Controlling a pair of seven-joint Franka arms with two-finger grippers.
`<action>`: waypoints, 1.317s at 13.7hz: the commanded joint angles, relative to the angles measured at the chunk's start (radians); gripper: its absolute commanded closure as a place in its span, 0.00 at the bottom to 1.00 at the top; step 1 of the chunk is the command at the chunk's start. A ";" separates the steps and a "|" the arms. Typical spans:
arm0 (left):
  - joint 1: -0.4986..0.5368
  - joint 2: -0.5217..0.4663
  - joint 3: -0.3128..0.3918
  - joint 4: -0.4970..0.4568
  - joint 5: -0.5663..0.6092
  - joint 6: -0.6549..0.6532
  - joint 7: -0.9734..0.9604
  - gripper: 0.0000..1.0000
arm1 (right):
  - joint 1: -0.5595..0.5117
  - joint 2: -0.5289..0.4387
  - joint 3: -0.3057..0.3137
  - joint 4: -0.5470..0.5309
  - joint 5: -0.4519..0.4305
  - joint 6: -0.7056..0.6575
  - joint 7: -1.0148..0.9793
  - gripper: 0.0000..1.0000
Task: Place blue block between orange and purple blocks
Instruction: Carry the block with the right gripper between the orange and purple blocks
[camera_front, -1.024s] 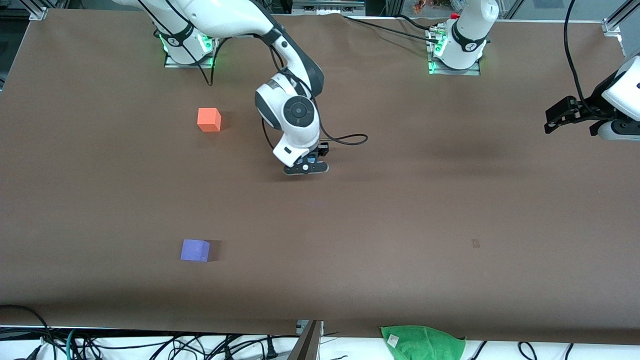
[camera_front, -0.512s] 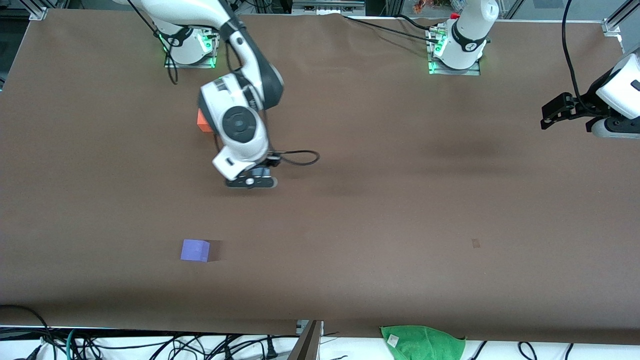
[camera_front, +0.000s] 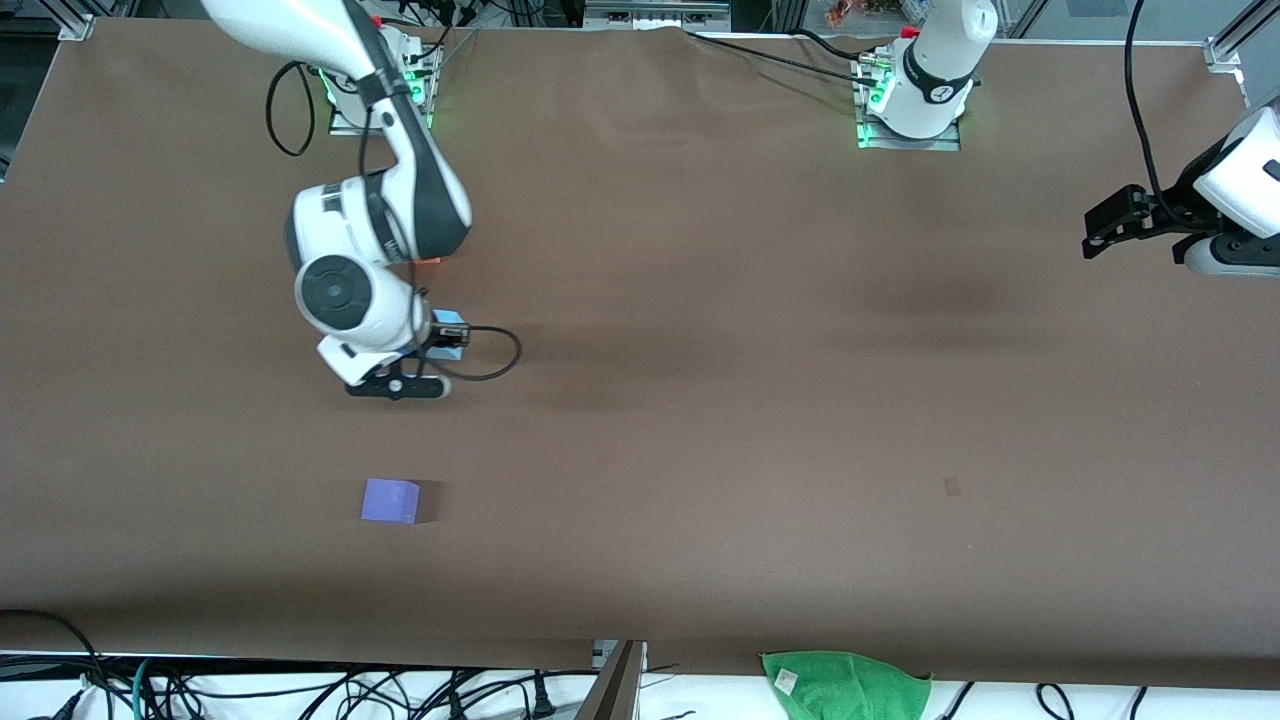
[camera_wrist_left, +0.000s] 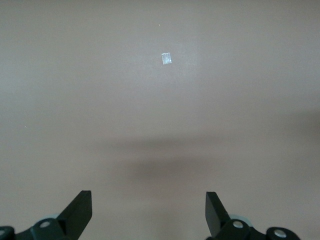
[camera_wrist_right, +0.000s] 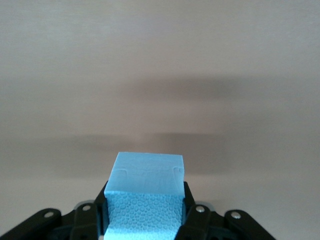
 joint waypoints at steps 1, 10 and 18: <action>0.012 0.008 -0.009 0.031 -0.017 -0.021 0.016 0.00 | -0.039 -0.029 0.003 -0.072 0.025 0.062 -0.109 0.52; 0.012 0.009 -0.009 0.031 -0.017 -0.023 0.016 0.00 | -0.063 0.010 0.003 -0.169 0.027 0.237 -0.157 0.51; 0.012 0.009 -0.009 0.031 -0.017 -0.023 0.017 0.00 | -0.085 0.057 0.004 -0.178 0.110 0.269 -0.209 0.33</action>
